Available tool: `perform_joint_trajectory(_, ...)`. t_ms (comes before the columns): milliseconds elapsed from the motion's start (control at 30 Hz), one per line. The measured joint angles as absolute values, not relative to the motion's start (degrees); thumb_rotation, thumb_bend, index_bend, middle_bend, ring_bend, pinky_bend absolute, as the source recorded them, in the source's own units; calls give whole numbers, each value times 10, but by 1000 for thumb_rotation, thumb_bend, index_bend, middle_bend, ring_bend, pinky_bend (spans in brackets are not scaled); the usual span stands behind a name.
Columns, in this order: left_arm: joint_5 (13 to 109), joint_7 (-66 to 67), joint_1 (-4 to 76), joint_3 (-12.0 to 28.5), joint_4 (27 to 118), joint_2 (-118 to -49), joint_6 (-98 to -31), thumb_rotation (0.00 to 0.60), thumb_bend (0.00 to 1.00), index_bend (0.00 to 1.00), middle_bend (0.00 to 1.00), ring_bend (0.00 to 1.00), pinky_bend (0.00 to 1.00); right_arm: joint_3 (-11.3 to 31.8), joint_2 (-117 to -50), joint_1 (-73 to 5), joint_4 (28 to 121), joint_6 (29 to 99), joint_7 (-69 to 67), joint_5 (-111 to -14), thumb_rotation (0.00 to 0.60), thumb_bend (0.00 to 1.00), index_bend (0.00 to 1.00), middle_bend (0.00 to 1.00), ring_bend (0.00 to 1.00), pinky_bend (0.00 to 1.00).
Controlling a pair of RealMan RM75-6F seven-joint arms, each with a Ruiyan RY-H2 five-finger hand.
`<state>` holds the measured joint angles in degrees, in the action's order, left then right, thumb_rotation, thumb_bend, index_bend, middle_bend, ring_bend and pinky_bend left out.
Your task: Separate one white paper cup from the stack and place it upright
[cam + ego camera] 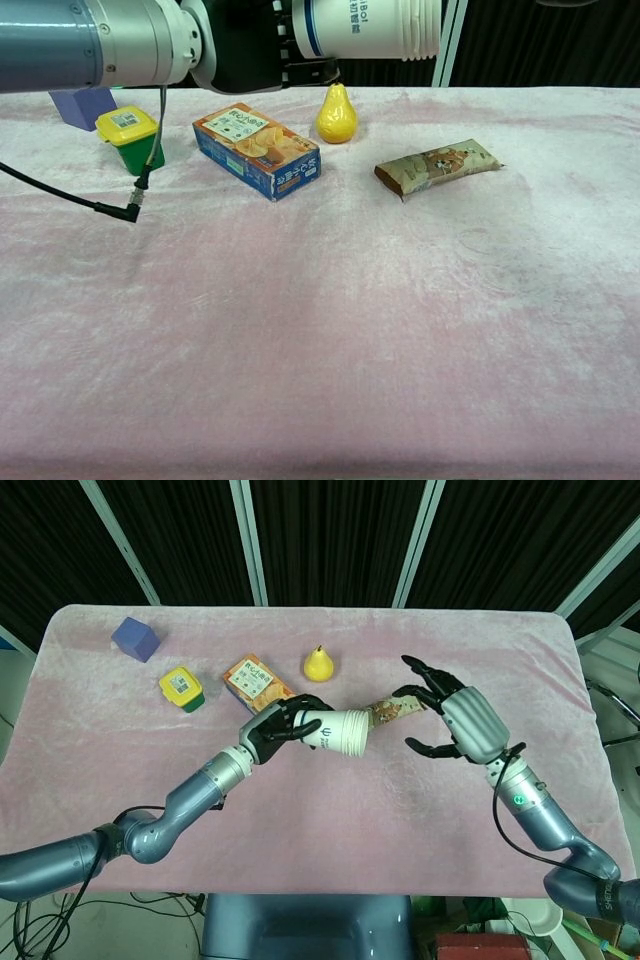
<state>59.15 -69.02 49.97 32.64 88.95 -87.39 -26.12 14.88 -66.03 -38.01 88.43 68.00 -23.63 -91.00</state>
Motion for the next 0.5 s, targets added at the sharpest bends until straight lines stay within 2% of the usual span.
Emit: perform_joint_trajectory(500,552,-653,501,336,880,-907,-263,600,457,590,535,388,583,150,-701,-409,906,684,-194,-908,600,212,410,0,140,175)
